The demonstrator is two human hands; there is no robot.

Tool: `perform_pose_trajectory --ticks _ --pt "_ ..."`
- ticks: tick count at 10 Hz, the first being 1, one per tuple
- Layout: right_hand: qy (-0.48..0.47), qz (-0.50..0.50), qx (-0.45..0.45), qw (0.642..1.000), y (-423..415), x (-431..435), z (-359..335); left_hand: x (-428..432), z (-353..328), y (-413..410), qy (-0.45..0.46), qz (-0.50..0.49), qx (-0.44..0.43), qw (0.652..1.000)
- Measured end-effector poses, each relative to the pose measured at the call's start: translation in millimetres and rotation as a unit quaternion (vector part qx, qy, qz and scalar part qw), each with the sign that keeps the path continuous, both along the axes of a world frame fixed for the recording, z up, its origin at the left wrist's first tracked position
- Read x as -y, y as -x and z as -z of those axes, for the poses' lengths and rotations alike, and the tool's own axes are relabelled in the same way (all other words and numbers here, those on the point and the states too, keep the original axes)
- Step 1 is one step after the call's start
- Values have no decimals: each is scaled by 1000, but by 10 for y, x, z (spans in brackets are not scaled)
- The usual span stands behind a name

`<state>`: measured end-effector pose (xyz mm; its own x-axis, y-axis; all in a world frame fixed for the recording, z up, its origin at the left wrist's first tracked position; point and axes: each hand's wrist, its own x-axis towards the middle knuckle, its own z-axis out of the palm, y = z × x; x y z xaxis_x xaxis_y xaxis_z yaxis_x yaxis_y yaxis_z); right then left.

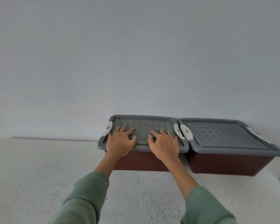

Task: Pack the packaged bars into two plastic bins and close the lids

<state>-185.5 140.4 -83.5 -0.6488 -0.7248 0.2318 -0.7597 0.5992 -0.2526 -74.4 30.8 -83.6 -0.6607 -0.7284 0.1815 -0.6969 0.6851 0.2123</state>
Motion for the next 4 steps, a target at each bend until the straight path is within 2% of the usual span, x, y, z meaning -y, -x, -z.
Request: perform_pose_trajectory --ticks 1,2,3,4 --pt "31 13 -21 999 7 -11 -4 14 5 -26 11 -13 -52 998" --pt "98 -4 -46 994 -52 -65 104 -196 100 -88 90 -30 -179 979" --pt "178 -11 -109 978 -187 -266 170 -397 212 -226 101 -17 -211 972" --pt "205 -41 -126 970 -524 -797 663 -949 679 -570 101 52 -236 965"
